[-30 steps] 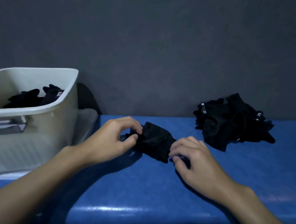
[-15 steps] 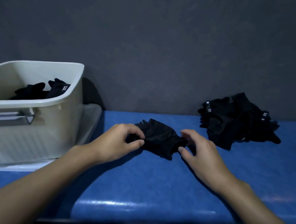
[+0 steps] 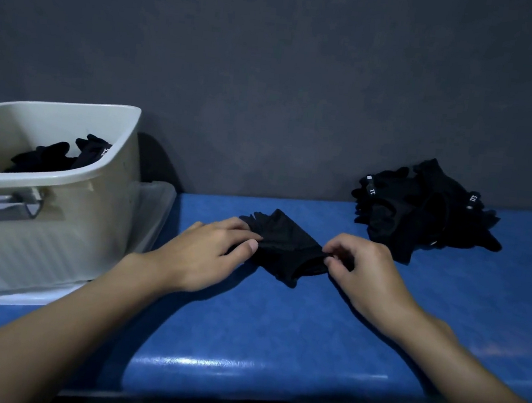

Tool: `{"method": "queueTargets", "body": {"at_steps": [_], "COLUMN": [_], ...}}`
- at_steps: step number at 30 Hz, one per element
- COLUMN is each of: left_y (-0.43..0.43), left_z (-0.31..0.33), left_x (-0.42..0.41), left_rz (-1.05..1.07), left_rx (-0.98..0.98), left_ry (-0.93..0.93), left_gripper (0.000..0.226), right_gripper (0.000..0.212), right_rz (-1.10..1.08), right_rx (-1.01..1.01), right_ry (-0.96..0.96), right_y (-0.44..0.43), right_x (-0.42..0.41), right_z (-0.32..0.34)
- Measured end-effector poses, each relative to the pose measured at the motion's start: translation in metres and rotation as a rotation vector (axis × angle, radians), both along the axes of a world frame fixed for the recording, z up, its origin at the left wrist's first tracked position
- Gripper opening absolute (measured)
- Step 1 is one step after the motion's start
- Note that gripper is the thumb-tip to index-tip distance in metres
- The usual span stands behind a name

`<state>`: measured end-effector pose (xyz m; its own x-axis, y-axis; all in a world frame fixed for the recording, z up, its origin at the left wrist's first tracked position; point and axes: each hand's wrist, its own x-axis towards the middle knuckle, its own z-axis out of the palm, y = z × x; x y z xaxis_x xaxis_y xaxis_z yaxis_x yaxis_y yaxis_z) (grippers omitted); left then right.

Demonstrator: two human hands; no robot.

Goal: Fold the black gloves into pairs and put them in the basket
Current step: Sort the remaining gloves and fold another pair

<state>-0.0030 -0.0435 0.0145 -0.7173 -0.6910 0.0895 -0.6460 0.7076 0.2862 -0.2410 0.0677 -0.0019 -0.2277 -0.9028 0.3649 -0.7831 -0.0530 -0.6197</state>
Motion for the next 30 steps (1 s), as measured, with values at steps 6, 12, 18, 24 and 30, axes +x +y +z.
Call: {"method": "queueTargets", "body": {"at_steps": [6,12,18,24,30], "left_y": [0.001,0.004,0.004,0.003,0.004], "left_z": [-0.002,-0.008,-0.012,-0.012,-0.009], "left_x": [-0.004,-0.008,-0.009,-0.008,-0.008], "left_rz": [0.01,0.016,0.0,-0.005,0.006], "left_rx": [-0.049,-0.037,-0.056,-0.062,0.025], "left_ry": [-0.114,-0.029,-0.088,-0.113,-0.132], "left_gripper": [0.054,0.048,0.05,0.051,0.058], "right_gripper": [0.021,0.028,0.029,0.016,0.007], "right_rz": [0.052,0.137,0.172,0.129,0.158], "right_rx": [0.028,-0.11,-0.133,-0.118,-0.118], "right_ry": [0.063,0.192,0.282,0.361,0.342], "right_y": [0.01,0.014,0.01,0.005,0.005], "right_x": [-0.01,-0.005,0.017,0.022,0.023], "right_z": [-0.002,-0.003,-0.007,-0.011,-0.011]}}
